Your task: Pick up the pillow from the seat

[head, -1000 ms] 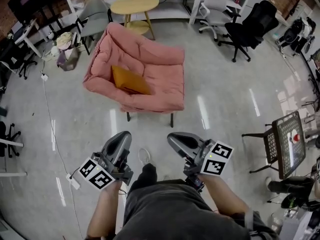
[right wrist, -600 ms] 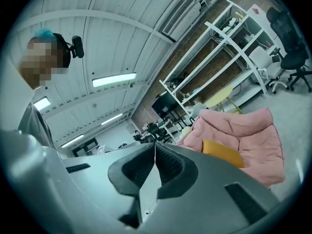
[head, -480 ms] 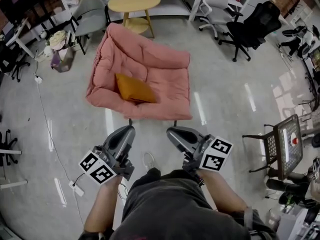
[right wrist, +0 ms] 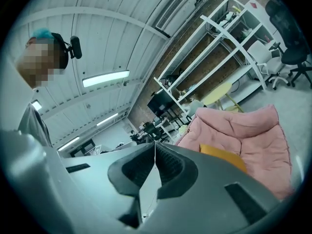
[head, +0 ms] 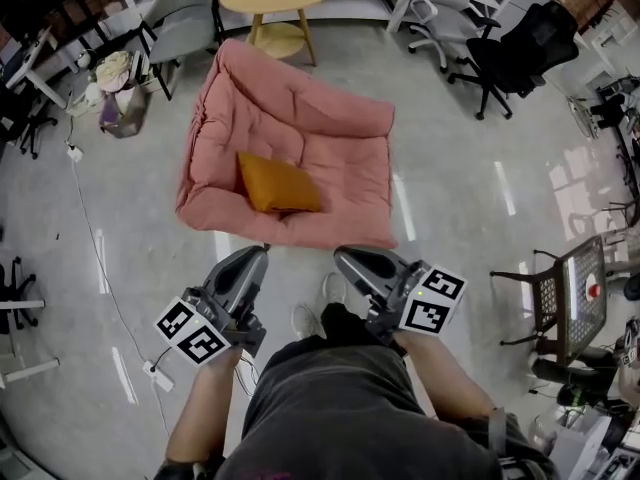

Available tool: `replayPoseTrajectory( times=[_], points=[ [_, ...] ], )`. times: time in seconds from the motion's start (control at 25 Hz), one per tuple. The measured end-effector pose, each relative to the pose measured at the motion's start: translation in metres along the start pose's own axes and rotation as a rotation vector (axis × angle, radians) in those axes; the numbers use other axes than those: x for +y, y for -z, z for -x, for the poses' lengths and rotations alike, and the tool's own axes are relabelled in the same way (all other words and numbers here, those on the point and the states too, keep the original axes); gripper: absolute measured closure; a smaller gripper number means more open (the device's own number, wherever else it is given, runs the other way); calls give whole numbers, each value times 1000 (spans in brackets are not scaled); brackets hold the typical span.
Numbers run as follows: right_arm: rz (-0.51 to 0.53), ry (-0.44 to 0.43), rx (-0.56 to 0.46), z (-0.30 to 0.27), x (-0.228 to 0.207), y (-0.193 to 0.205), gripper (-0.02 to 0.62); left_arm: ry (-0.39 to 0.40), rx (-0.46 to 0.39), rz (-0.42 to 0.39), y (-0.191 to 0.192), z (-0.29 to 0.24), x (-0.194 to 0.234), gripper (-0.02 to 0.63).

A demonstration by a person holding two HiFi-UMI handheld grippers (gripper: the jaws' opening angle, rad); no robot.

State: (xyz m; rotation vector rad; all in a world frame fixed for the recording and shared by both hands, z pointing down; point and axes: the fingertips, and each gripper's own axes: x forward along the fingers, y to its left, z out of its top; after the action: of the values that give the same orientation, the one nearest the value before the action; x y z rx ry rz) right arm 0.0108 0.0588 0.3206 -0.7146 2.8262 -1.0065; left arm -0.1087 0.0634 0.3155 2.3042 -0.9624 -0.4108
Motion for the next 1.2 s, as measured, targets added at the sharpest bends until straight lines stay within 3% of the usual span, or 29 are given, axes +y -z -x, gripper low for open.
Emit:
replayPoseTrajectory(
  times=[0.28,0.6,0.84,1.2],
  points=[
    [-28,-21,22,-39,-55,-27,580,-61,21,7,-17,-41,57,595],
    [-34,-15,94,-121,-140,-51,580,-165,34,34,-53,-80,168,595],
    [-126,16,169,-159,-238,-25,578,-208,50,63,-53,-111,220,595],
    [-270,-16,268,-211,-367,47,577,-245,130,75,-39,-145,276,595]
  ],
)
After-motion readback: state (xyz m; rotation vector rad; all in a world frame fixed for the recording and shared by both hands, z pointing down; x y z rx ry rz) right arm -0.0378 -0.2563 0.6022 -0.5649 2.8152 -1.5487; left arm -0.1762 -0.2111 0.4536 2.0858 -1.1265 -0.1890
